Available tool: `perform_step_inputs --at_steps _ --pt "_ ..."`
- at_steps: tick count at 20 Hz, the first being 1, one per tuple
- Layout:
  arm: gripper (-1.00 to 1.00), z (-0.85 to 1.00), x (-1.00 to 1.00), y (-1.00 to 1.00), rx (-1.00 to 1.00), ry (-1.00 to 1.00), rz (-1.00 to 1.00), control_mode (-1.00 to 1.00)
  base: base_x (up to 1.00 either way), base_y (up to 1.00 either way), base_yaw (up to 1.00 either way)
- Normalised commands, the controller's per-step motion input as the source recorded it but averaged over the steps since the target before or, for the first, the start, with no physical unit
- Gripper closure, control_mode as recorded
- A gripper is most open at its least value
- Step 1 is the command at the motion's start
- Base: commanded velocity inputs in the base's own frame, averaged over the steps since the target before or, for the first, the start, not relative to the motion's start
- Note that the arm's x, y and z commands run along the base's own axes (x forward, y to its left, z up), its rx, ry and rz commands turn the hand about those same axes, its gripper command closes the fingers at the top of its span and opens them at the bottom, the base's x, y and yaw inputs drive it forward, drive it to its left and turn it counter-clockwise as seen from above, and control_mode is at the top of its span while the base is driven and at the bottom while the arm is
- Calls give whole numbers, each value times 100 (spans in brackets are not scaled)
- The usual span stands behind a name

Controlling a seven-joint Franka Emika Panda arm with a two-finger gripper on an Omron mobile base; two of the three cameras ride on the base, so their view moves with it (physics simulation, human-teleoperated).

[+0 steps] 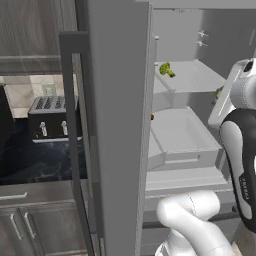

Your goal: Transport the fish and broccoli to the fridge. Place the fish on the rack containing meat and place the broccoli on the rack containing the vegetable, ensuring meats and vegetables are on different racks.

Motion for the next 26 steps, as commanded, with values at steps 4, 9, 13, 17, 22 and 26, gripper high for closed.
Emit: perform_step_inputs --at_steps 4,9,13,17,22,26 --pt "100 0 51 -3 -3 -18 13 -100 0 0 0" --pt "100 0 59 0 -2 -7 4 -100 0 0 0" --pt "100 24 44 0 0 8 0 -100 0 0 0" --pt "100 26 39 -3 0 13 4 -100 0 0 0" --pt "100 3 43 -18 1 12 11 -100 0 0 0" --pt "100 0 40 -13 0 0 7 -100 0 0 0"
